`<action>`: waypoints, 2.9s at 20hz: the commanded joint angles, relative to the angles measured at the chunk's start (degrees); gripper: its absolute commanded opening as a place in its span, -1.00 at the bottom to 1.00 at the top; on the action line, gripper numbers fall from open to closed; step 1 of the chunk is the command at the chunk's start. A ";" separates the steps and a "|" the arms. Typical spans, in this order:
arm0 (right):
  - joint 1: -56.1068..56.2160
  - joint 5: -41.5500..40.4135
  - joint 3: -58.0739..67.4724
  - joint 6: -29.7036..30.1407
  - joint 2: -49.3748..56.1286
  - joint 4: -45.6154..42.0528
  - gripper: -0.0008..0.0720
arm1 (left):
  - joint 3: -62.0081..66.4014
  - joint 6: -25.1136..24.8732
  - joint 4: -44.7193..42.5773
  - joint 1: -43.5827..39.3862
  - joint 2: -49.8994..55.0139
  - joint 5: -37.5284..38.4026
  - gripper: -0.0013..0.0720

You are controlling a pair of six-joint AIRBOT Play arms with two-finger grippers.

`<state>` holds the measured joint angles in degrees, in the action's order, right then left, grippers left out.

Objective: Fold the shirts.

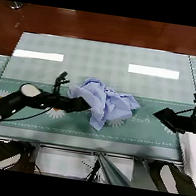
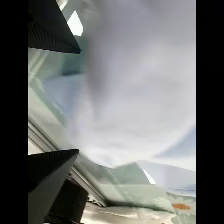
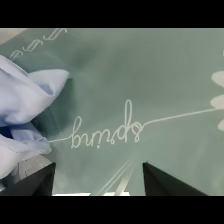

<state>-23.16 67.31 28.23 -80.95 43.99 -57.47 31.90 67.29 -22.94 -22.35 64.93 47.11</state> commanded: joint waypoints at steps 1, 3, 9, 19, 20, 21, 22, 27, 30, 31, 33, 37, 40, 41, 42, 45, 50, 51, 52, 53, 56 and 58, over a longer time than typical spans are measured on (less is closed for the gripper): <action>-0.59 0.79 -2.78 1.14 -0.70 1.66 0.72 | 10.14 -2.08 2.40 -4.94 13.16 -3.34 0.95; 0.09 0.46 -4.15 1.25 -0.59 2.12 0.72 | 14.67 -2.60 2.21 -2.43 16.85 4.39 -0.39; 18.95 -13.03 -4.50 1.25 10.49 13.22 0.72 | 18.16 -8.57 1.99 10.43 15.69 20.13 -0.91; 34.16 -11.10 22.82 5.57 35.10 14.51 -0.91 | 18.58 -9.18 2.05 17.51 12.11 25.57 -0.91; 32.15 -7.74 29.31 5.09 34.05 13.20 -0.92 | 19.76 -9.18 2.05 19.34 10.95 26.47 -0.91; 30.12 -5.35 36.57 3.98 32.79 11.80 -0.92 | 22.03 -9.16 2.10 21.51 9.11 26.93 -0.91; 28.20 -3.76 45.59 2.03 31.50 9.88 -0.92 | 25.31 -9.14 3.08 23.63 6.84 26.75 -0.91; 23.26 6.05 94.27 -3.58 30.47 3.69 -0.92 | 49.46 -8.15 9.64 31.19 -4.79 19.32 -0.91; 23.26 9.11 99.49 -2.56 21.88 0.94 -0.92 | 61.18 -6.60 5.97 36.00 -12.33 17.40 -0.91; 23.28 9.62 97.26 -1.86 17.49 -0.26 -0.92 | 63.73 -4.79 2.14 38.12 -15.28 17.44 -0.91; 23.26 9.73 91.17 -0.83 7.76 -3.06 -0.92 | 65.51 -1.66 -5.97 42.01 -21.86 17.46 -0.91; 23.26 11.76 84.15 -0.98 -5.66 -6.71 -0.92 | 64.72 3.50 -20.74 44.59 -35.17 22.29 -0.91; 23.26 16.57 82.20 -2.71 -9.20 -5.95 -0.92 | 59.08 4.02 -20.94 44.09 -41.68 25.27 -0.91; 23.26 17.99 80.56 -2.91 -9.46 -5.64 -0.92 | 55.56 4.22 -20.98 44.11 -43.41 25.86 -0.91; 23.26 19.58 78.73 -3.15 -9.44 -5.62 -0.91 | 51.60 4.63 -20.98 44.11 -44.65 26.36 -0.91; 23.26 19.58 67.06 -3.48 -9.44 -5.40 -0.92 | 36.61 5.90 -19.67 44.04 -46.64 26.95 -0.91; 23.28 4.74 45.92 -1.29 -1.20 -3.89 -0.92 | 9.57 -1.01 -13.49 38.18 -41.33 17.97 -0.91; 23.28 2.51 45.22 -0.63 3.48 -3.85 -0.92 | 6.19 -2.27 -13.46 36.02 -38.03 14.19 -0.91; 23.28 -0.37 45.33 0.35 8.66 -2.16 -0.91 | 4.52 -4.20 -13.46 33.79 -34.21 10.73 -0.91; 23.28 -3.56 45.79 1.31 13.53 0.04 -0.92 | 4.31 -5.90 -13.46 31.32 -29.24 7.43 -0.91; 23.28 -7.74 53.09 1.92 29.77 8.79 -0.92 | 8.11 -6.12 -13.40 25.44 -14.32 -2.71 -0.91; 23.28 -8.02 60.76 1.88 39.60 14.14 -0.92 | 13.07 -5.97 -11.93 23.63 -4.70 -6.69 -0.91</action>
<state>0.12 62.83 82.21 -79.88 70.28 -52.75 41.91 62.61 -37.10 5.15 47.94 48.80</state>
